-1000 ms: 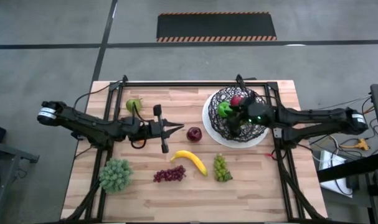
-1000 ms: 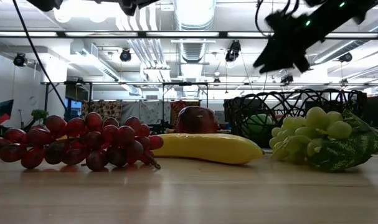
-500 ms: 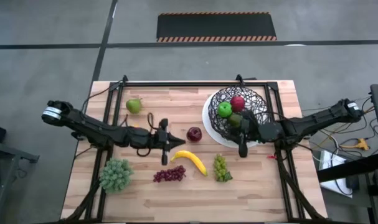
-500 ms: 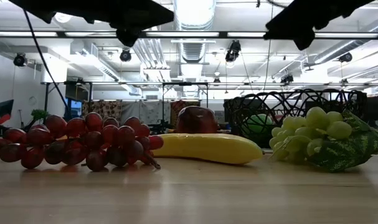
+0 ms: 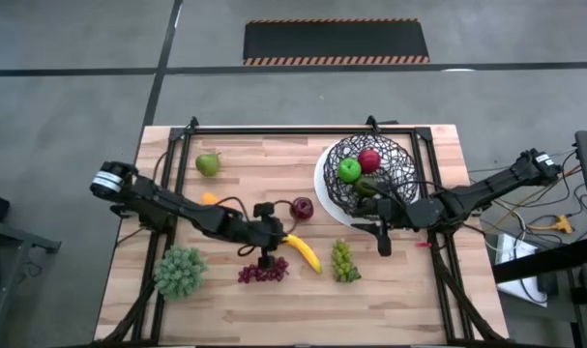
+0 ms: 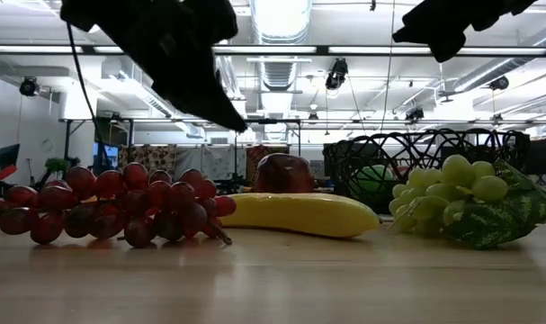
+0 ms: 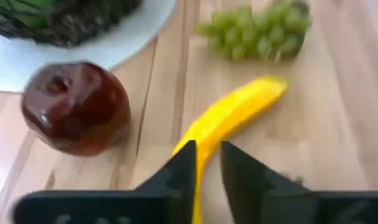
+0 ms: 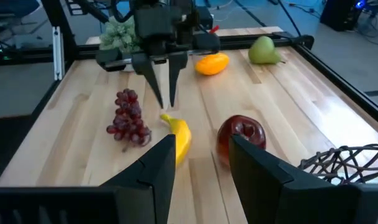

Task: Build produce basket
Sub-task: Put the yellow banana into the wire basket

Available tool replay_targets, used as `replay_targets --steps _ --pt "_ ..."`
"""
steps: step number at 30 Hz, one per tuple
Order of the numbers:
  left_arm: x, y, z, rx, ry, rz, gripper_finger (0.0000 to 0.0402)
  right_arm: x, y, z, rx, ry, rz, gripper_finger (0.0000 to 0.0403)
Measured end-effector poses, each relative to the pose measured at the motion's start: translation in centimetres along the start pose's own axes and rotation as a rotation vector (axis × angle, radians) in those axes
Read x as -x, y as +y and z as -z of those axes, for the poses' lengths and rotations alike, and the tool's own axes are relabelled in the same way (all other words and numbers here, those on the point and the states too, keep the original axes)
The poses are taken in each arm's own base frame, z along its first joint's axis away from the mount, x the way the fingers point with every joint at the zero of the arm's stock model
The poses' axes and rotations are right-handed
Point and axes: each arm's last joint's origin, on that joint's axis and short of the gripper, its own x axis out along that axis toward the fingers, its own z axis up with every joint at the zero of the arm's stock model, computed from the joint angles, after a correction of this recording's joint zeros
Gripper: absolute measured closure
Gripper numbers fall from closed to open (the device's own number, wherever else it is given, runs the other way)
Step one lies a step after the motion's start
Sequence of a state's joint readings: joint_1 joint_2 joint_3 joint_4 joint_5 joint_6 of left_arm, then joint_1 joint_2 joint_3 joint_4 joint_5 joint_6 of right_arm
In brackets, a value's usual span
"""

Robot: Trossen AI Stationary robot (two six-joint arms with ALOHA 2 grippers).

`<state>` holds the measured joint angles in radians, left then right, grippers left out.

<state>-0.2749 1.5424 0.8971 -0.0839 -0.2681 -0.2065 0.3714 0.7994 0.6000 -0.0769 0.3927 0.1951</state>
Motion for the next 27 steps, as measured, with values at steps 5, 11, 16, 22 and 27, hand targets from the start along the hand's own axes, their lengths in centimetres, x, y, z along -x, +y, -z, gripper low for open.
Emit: replay_targets --steps 5,11,16,22,27 --pt "-1.2 -0.2 0.1 -0.044 0.078 -0.016 0.0251 -0.1 -0.1 0.6 0.004 0.019 0.004 0.0262" --pt "-2.7 -0.1 0.4 -0.074 0.099 -0.035 0.0172 -0.3 -0.2 1.3 0.0 0.035 0.008 0.0262" --pt "-3.9 0.4 0.8 -0.065 0.114 -0.058 0.0165 -0.3 -0.2 1.5 -0.005 0.04 0.009 0.0261" --pt "-5.2 0.8 1.4 -0.054 0.134 -0.053 0.0165 -0.3 -0.2 1.5 -0.004 0.04 0.009 0.0261" --pt "-6.2 0.8 2.2 -0.061 0.175 -0.034 0.0165 -0.3 -0.2 1.5 -0.003 0.043 0.009 0.0261"
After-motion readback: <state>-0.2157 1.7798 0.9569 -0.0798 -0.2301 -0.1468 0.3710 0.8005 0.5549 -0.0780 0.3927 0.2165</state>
